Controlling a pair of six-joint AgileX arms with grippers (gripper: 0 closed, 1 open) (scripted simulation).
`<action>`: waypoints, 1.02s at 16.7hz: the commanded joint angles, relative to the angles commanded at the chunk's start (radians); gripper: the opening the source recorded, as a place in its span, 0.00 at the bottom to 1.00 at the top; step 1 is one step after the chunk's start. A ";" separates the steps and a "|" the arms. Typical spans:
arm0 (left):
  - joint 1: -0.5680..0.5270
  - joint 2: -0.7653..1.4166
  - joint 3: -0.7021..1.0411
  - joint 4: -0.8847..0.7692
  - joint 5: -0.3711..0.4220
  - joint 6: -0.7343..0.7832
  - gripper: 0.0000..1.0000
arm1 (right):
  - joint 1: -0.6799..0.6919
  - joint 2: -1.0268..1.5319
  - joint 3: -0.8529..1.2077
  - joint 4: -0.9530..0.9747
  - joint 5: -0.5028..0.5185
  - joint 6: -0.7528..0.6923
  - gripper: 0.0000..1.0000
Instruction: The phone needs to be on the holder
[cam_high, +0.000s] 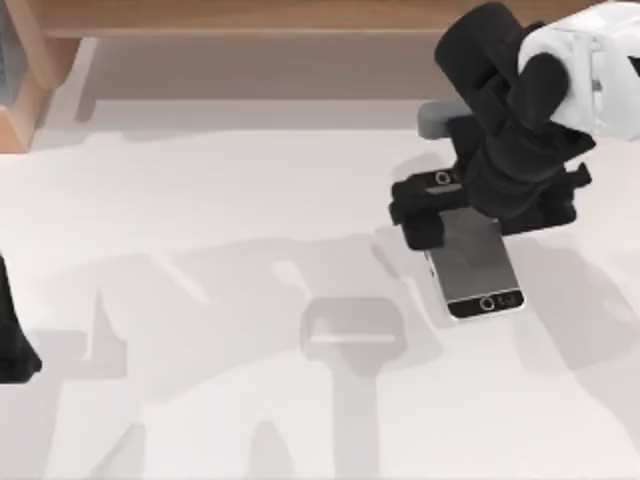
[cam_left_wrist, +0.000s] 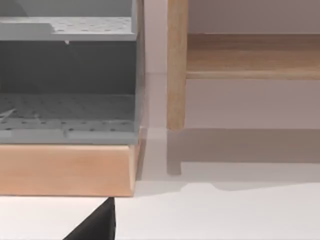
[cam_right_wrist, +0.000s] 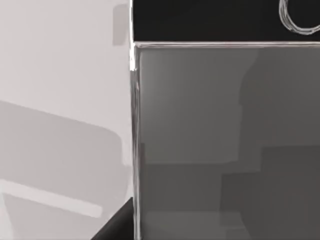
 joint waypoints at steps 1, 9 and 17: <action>0.000 0.000 0.000 0.000 0.000 0.000 1.00 | -0.053 -0.044 -0.021 0.016 0.000 -0.005 0.00; 0.000 0.000 0.000 0.000 0.000 0.000 1.00 | -0.590 -0.449 -0.293 0.203 -0.030 -0.085 0.00; 0.000 0.000 0.000 0.000 0.000 0.000 1.00 | -1.074 -0.802 -0.600 0.422 -0.125 -0.236 0.00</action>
